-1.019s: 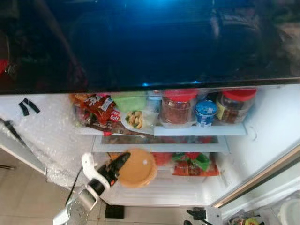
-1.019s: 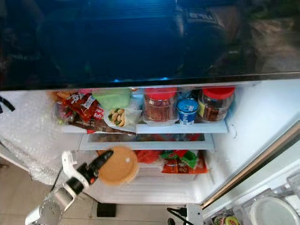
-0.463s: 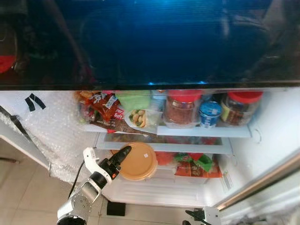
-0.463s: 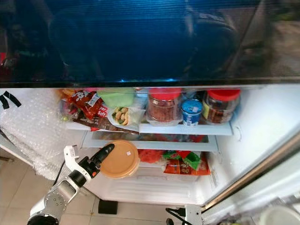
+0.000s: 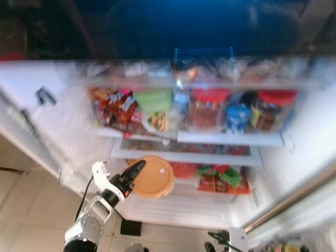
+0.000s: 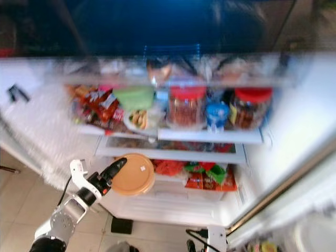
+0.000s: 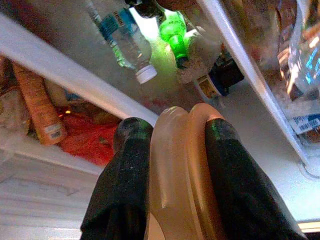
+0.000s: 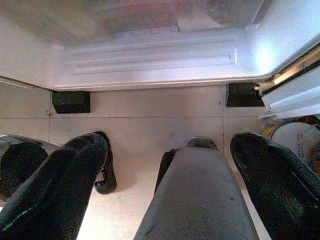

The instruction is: Restocking fridge

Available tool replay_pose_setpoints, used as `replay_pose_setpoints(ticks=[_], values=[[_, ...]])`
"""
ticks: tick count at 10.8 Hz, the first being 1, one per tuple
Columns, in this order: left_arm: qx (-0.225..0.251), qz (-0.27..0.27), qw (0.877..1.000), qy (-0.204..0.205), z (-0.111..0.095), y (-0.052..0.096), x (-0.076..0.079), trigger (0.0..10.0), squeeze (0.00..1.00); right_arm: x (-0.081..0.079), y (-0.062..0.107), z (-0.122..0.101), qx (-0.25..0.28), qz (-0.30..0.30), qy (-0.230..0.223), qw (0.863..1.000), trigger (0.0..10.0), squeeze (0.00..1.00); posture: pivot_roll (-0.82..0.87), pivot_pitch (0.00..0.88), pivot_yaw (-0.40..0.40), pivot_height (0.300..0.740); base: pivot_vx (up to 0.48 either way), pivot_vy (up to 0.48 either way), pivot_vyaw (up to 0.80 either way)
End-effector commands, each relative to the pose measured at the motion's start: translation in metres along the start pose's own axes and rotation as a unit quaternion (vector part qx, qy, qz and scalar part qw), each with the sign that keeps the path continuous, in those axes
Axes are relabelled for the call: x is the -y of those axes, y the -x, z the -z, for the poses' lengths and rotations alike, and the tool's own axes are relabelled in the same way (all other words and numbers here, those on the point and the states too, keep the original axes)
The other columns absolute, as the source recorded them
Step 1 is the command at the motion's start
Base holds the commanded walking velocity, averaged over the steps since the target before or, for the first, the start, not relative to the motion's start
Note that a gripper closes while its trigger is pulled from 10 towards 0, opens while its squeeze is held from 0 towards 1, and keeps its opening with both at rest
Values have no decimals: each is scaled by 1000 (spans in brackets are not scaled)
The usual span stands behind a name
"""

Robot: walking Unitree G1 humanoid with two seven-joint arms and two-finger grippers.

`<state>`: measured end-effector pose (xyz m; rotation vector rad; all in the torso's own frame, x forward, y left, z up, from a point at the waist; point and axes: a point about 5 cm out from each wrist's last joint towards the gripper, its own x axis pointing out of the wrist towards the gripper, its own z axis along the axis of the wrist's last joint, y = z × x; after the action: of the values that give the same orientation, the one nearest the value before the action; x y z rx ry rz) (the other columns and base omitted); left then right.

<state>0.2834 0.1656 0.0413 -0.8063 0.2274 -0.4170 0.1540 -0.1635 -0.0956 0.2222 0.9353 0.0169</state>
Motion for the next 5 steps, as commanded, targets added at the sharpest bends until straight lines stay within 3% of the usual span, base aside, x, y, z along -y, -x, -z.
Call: replay_pose_setpoints(ticks=[1,4,5], values=[[1,-12,1000,-7,-3,2,-4,10000,0,-1,3,15,-26,2,-4,1000,10000,0,55,124,73,662,0,0,0],[4,-12,1000,-10,-4,1,-4,10000,0,-1,3,14,-26,-1,-3,1000,10000,0,56,125,71,662,0,0,0],[12,-11,1000,-5,-5,-1,-3,10000,0,-1,3,14,-29,-5,1,1000,10000,0,54,127,69,643,0,0,0]])
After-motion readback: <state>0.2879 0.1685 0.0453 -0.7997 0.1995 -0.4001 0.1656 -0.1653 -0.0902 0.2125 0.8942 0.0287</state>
